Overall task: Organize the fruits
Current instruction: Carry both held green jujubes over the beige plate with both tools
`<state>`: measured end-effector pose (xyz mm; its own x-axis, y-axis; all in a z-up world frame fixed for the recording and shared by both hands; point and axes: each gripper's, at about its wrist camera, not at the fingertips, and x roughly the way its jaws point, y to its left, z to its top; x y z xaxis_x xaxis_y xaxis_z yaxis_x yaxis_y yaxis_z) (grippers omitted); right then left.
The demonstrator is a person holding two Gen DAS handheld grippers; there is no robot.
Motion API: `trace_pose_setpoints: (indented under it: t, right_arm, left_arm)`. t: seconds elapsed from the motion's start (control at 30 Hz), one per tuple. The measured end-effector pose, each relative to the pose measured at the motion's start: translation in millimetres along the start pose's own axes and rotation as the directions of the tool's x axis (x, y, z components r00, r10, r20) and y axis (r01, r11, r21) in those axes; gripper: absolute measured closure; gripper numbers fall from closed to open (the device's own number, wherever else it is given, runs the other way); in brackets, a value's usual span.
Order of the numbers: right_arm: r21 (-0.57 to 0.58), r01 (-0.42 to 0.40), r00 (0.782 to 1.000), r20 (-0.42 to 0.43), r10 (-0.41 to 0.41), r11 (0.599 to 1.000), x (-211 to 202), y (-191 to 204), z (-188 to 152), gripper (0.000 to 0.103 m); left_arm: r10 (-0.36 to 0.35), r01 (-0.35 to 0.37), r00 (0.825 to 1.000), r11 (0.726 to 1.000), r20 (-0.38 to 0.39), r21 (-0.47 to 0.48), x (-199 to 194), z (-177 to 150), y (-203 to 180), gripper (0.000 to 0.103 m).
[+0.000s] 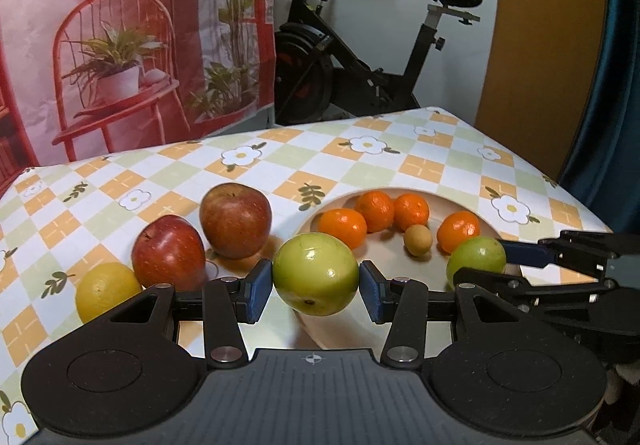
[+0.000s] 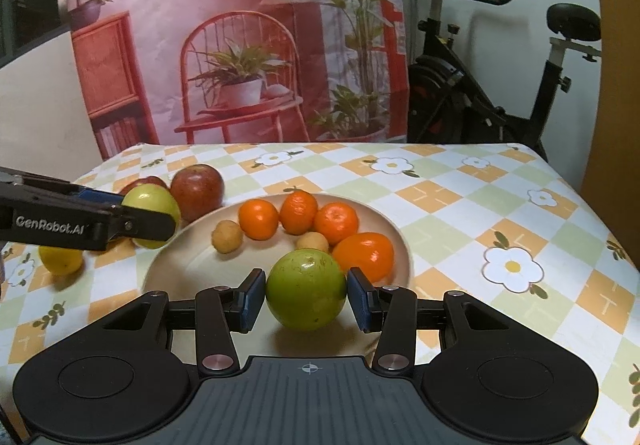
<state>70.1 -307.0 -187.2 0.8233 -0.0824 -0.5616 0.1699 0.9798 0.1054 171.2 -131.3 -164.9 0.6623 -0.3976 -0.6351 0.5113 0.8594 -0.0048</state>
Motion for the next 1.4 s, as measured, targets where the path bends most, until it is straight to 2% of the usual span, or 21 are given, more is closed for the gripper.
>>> trace_pose_setpoints:
  t: [0.27, 0.9, 1.1, 1.4]
  right_arm:
    - [0.002, 0.031, 0.999, -0.02, -0.03, 1.0, 6.6, -7.4, -3.8, 0.062]
    - [-0.048, 0.065, 0.998, -0.012, -0.065, 0.997, 20.6, -16.3, 4.5, 0.062]
    - [-0.056, 0.064, 0.998, -0.008, -0.065, 0.996, 22.1, -16.9, 4.9, 0.061]
    - [-0.058, 0.072, 0.997, -0.016, -0.073, 0.996, 21.5, -16.4, 3.5, 0.062]
  left_arm:
    - [-0.022, 0.022, 0.999, 1.0, -0.043, 0.007, 15.1, -7.1, -0.7, 0.053]
    - [-0.015, 0.017, 1.0, 0.997, -0.027, 0.073, 36.9, -5.6, -4.6, 0.053]
    - [-0.02, 0.022, 0.999, 0.999, -0.033, 0.045, 41.0, -3.5, -1.7, 0.051]
    - [-0.018, 0.02, 0.999, 0.998, -0.034, 0.059, 41.3, -4.3, -2.6, 0.048]
